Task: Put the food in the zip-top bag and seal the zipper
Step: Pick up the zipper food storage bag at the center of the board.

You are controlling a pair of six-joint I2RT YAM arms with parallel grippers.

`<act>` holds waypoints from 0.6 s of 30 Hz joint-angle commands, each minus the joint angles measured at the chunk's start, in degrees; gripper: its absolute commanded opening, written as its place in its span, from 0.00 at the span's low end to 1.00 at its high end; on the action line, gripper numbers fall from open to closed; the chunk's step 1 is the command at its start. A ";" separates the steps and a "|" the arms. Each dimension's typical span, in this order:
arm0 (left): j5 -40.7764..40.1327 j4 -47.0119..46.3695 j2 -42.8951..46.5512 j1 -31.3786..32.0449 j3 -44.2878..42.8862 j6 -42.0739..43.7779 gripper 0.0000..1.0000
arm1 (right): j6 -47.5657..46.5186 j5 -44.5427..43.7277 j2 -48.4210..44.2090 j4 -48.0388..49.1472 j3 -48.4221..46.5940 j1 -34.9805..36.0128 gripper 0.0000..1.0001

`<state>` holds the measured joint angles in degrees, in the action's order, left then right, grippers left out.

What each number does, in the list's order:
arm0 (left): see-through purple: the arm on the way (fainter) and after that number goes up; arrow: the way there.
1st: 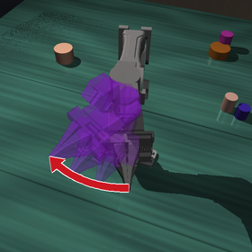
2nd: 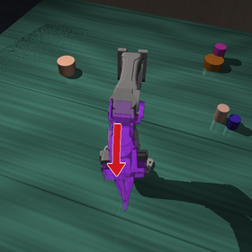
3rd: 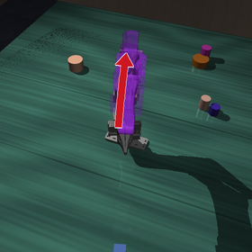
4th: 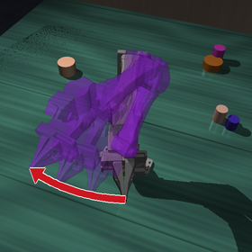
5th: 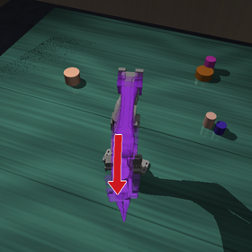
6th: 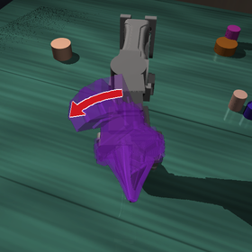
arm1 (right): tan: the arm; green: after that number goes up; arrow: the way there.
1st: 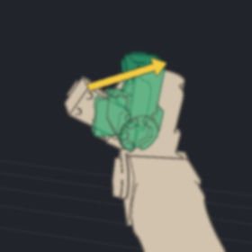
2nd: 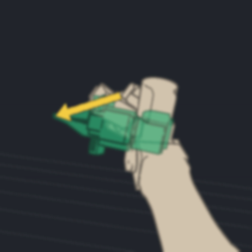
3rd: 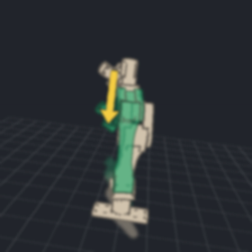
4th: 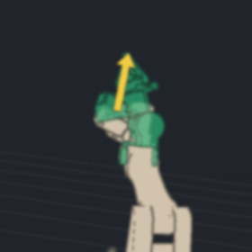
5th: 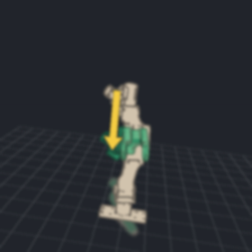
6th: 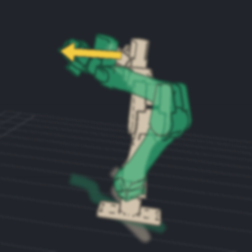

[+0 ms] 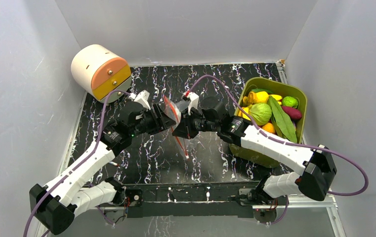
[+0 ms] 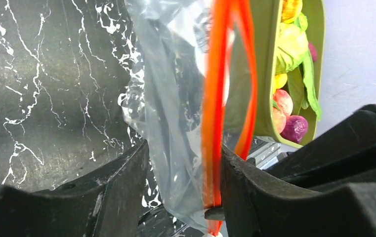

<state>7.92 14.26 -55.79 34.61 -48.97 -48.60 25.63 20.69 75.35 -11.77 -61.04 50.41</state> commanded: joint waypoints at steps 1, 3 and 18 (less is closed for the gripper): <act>-1.16 0.68 -0.13 0.02 -0.17 1.49 0.49 | -0.13 -0.55 -1.21 3.60 -0.05 0.45 0.00; -1.28 -0.24 -0.16 0.04 0.40 1.77 0.40 | -0.09 -0.11 -0.71 3.87 0.08 0.47 0.00; 1.83 -0.88 2.80 0.03 1.59 5.09 0.00 | 5.79 -6.78 -0.44 -4.36 -5.38 1.33 0.25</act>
<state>8.97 13.13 -56.18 34.63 -48.07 -44.84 28.01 19.33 76.36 -13.41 -61.49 51.40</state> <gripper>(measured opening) 0.010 0.173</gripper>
